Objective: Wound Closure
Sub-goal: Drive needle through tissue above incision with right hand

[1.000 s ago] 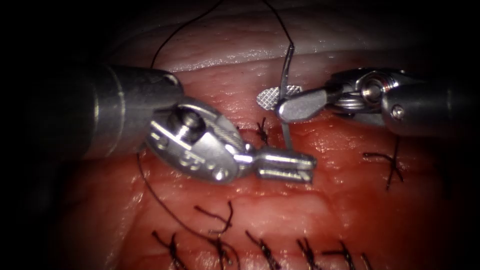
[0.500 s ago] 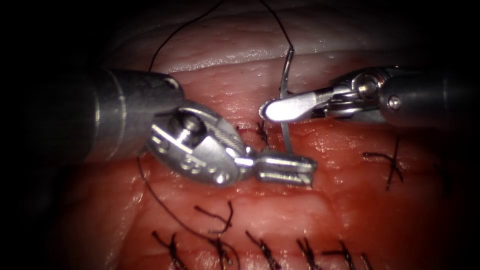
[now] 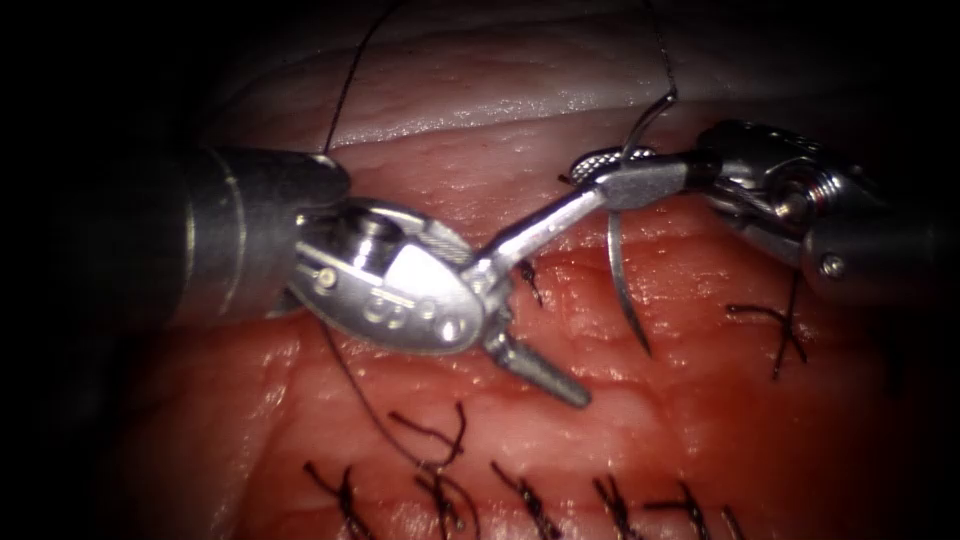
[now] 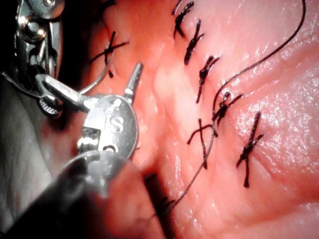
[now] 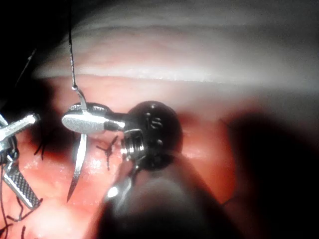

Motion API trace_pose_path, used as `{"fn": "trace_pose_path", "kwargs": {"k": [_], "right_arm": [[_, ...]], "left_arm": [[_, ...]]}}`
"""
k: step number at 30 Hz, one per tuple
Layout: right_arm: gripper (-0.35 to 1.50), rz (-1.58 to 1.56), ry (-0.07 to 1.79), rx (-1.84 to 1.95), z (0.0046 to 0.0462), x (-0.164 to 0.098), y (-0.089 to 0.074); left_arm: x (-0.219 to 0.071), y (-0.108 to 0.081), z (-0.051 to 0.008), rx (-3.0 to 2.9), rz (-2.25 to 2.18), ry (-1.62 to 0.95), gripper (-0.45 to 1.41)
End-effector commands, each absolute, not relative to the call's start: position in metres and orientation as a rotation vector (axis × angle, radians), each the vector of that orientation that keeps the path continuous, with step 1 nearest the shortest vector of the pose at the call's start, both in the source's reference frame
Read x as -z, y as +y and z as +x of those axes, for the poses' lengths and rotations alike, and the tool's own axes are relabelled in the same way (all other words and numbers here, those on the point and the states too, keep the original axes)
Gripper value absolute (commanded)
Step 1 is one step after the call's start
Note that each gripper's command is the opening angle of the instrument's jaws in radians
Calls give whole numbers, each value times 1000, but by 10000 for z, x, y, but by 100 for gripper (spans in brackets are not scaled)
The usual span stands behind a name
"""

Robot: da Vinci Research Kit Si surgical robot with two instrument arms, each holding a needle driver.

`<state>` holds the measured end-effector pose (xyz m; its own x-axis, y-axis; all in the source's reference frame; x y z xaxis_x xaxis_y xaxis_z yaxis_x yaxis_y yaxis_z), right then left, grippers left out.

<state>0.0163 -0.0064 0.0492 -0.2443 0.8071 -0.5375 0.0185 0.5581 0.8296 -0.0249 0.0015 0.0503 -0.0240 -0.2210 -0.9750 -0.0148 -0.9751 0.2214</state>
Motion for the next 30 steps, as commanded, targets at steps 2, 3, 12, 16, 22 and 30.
{"fn": "trace_pose_path", "kwargs": {"k": [2,3,12,16,22,30], "right_arm": [[-35,596,1671,-800,157,-504,-63],[-35,560,1673,-768,155,-505,-62],[-35,278,1642,-629,156,-520,-48],[-35,213,1625,-616,158,-527,-43],[-35,143,1622,-572,159,-535,-41],[-35,47,1608,-509,161,-541,-40]], "left_arm": [[-513,19,-254,2198,2088,-241,88],[-517,19,-253,2248,2087,-222,81],[-574,1,-273,2751,1866,-157,-45],[-602,-10,-284,2853,1748,-115,-45],[-628,-19,-288,2934,1606,-84,-45],[-634,-22,-280,2992,1514,-54,-45]]}}
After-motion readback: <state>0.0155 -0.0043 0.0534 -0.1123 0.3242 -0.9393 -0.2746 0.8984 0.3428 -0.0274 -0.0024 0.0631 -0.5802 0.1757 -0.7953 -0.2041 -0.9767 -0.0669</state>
